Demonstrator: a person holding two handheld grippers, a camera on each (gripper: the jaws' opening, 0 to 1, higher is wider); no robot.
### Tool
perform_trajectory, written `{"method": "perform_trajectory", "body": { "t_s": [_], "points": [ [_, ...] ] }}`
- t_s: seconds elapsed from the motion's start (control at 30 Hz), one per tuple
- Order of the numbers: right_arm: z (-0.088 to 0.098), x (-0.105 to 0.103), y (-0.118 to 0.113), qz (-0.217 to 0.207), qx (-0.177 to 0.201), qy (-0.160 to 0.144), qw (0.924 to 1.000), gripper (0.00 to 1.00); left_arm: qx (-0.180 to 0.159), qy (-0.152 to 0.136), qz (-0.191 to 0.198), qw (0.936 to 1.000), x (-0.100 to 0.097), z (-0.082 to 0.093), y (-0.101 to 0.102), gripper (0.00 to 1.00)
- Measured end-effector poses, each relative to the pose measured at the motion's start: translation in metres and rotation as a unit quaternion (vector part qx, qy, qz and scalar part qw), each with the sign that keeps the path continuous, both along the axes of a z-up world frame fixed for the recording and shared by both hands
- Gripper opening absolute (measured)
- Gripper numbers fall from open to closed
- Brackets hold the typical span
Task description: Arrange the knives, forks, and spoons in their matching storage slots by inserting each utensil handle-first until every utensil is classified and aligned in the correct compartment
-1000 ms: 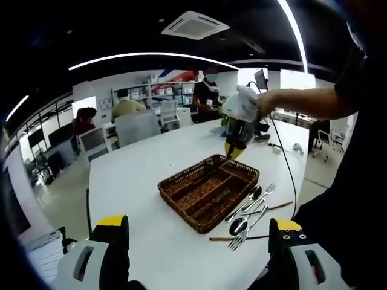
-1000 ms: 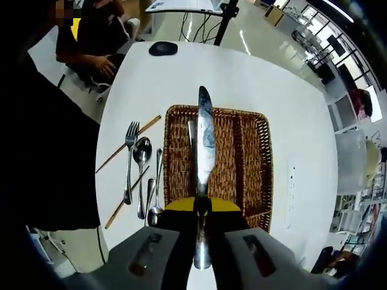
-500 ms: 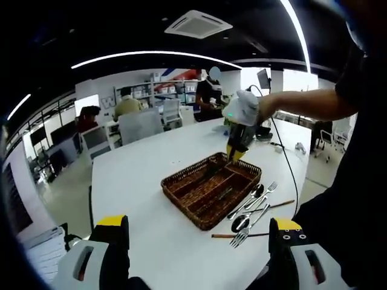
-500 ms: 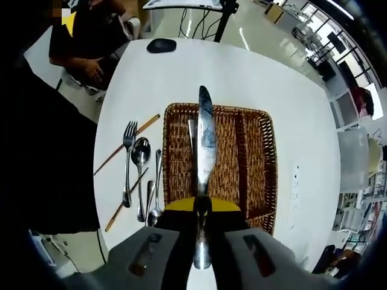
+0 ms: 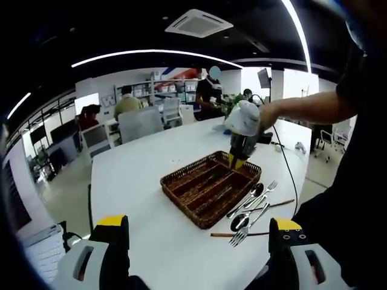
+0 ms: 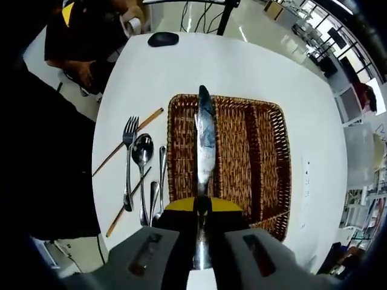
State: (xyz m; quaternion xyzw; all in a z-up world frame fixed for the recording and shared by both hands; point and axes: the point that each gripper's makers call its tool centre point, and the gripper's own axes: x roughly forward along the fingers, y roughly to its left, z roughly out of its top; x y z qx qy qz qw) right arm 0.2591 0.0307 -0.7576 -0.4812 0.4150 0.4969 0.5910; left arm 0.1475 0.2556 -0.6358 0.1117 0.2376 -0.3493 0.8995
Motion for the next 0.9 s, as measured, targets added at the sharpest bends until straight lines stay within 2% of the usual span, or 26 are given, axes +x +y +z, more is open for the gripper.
{"method": "perform_trajectory", "body": {
  "t_s": [0.37, 0.6, 0.9],
  "points": [
    [-0.023, -0.002, 0.004, -0.003, 0.003, 0.010, 0.9999, 0.03, -0.001, 0.003, 0.005, 1.0000, -0.003, -0.002, 0.003, 1.00],
    [-0.047, -0.002, 0.004, -0.008, 0.003, 0.019, 0.9998, 0.03, -0.001, 0.004, 0.008, 1.0000, -0.003, -0.002, 0.005, 1.00],
    [-0.067, -0.006, 0.009, -0.009, 0.008, 0.034, 0.9994, 0.03, 0.001, 0.006, 0.013, 0.9999, -0.005, -0.005, 0.008, 1.00]
  ]
}}
